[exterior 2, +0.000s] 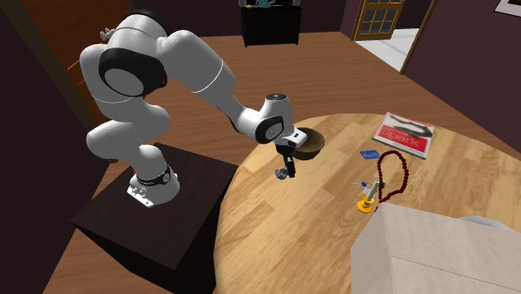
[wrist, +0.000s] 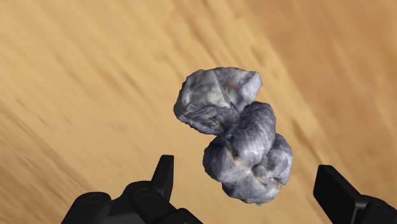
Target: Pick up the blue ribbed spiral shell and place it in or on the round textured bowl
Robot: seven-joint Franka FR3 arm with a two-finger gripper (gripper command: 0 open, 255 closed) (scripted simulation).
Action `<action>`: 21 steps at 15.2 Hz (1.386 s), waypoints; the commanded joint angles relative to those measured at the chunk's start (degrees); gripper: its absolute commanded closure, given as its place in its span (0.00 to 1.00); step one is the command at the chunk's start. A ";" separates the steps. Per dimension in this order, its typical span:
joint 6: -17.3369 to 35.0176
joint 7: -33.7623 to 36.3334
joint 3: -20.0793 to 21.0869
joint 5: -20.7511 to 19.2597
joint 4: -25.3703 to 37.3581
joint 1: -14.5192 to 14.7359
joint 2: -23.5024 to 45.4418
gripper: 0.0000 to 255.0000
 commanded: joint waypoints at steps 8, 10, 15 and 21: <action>0.01 0.01 0.00 0.00 0.04 0.01 0.03 1.00; 0.01 0.00 0.00 0.00 0.03 0.01 0.02 1.00; -1.25 -4.00 3.92 5.33 -0.54 -3.19 -3.02 1.00; -3.26 -10.60 10.12 14.22 -0.96 -8.38 -7.96 1.00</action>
